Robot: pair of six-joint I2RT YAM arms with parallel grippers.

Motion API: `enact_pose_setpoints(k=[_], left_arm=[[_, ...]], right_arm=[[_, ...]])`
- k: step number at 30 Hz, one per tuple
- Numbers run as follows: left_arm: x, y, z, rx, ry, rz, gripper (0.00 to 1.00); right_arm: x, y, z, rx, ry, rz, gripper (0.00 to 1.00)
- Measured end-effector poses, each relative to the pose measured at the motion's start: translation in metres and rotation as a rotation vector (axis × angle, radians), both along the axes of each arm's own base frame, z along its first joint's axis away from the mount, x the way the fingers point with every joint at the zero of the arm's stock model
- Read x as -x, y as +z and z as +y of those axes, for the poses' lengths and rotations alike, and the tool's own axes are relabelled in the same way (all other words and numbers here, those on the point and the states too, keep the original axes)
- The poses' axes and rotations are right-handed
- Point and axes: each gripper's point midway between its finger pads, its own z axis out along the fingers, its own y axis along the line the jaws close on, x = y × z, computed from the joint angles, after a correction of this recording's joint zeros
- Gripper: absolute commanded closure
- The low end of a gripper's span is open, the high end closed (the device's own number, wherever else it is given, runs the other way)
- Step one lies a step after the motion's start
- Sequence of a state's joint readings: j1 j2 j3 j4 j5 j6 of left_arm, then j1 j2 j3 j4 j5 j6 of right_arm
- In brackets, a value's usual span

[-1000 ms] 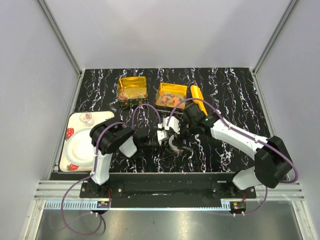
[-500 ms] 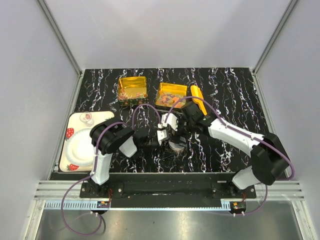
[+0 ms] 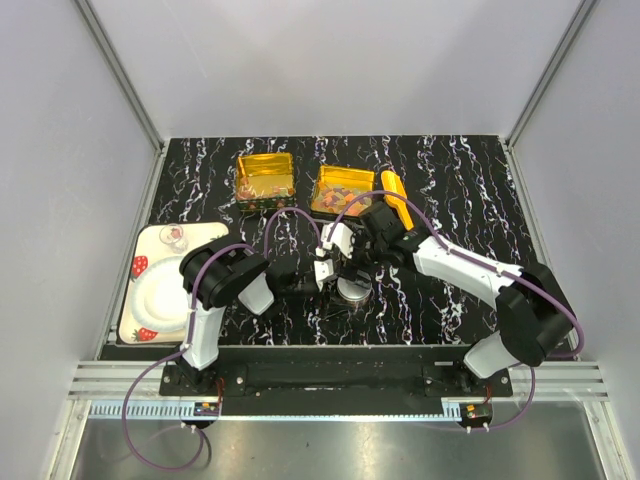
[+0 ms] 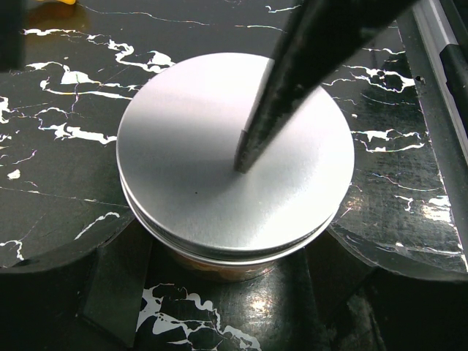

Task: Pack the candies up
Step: Screw the bottle lid onto the packing bottle.

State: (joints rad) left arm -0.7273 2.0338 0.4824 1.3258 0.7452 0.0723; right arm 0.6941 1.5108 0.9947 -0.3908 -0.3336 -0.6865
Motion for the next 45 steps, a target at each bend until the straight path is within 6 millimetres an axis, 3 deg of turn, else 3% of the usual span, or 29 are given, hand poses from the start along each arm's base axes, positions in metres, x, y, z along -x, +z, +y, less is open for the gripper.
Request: enact_pose_setpoints(k=[7,11,15,24,40,45], left_arm=[[0.000,0.000,0.000,0.000,0.000,0.000,0.36],[0.000,0.000,0.000,0.000,0.000,0.000,0.36],[0.000,0.000,0.000,0.000,0.000,0.000,0.37],[0.000,0.000,0.000,0.001,0.000,0.002,0.37],[0.000,0.000,0.000,0.001,0.000,0.002,0.37],[0.000,0.000,0.000,0.001,0.000,0.002,0.37]], right_arm=[[0.008,0.008,0.000,-0.024,0.014,0.070,0.31],[0.011,0.012,-0.001,-0.051,0.023,0.114,0.31],[0.012,0.008,-0.004,-0.060,0.021,0.158,0.27],[-0.006,0.000,-0.001,-0.115,-0.020,0.286,0.31],[0.005,-0.010,-0.004,-0.104,0.001,0.338,0.35],[0.009,-0.014,-0.006,-0.097,0.005,0.346,0.47]])
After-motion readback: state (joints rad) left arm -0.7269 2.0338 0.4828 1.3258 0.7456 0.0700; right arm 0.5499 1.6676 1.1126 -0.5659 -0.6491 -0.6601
